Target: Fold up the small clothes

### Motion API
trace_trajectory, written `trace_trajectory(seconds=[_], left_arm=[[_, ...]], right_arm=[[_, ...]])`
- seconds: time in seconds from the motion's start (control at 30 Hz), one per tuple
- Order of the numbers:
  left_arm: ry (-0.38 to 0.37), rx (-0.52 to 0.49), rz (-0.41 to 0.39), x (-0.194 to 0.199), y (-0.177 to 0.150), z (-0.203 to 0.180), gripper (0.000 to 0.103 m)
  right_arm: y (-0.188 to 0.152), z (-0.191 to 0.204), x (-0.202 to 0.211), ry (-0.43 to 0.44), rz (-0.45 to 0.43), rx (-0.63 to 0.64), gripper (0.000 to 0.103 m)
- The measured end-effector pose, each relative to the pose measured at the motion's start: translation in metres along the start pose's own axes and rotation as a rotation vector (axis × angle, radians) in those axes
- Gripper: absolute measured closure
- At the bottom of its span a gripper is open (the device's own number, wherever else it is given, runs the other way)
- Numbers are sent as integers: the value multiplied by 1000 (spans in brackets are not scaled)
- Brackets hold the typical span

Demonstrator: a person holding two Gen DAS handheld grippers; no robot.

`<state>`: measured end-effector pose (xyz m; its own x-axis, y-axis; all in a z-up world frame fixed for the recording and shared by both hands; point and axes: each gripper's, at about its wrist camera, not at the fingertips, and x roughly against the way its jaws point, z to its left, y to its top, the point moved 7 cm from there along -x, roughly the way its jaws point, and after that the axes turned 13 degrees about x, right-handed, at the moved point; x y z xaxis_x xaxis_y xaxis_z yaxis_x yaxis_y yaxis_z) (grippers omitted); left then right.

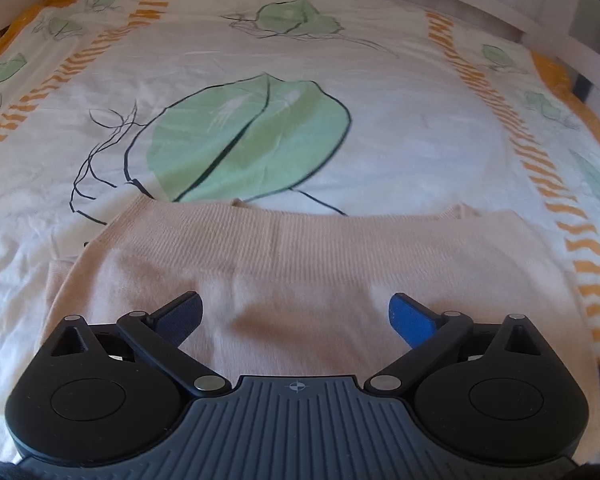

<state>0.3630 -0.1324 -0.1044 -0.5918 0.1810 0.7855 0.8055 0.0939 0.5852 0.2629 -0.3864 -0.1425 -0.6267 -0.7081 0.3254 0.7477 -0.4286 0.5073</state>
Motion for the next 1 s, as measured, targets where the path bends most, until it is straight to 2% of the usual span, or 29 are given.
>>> trace_trajectory(seconds=[0.13,0.27,0.4,0.73,0.9,1.0], left_arm=[[-35,-18,19,13,-22,-1,2],[-30,-22,71,5,-43,6,2],[-22,-53,46,3,-48,5,2],[-147,24,32,42,-58,24,2],[-157,40,-4,64,-57,55,2],[-150,58,-26,73,-54,77,2]], right_arm=[[-1,1,0,1,6,16,0],[-3,3,1,-1,10,35,0],[-5,4,3,-2,5,51,0],[-8,5,8,-4,-17,65,2],[-9,3,11,-59,-31,52,12],[-12,0,12,-126,-23,49,31]])
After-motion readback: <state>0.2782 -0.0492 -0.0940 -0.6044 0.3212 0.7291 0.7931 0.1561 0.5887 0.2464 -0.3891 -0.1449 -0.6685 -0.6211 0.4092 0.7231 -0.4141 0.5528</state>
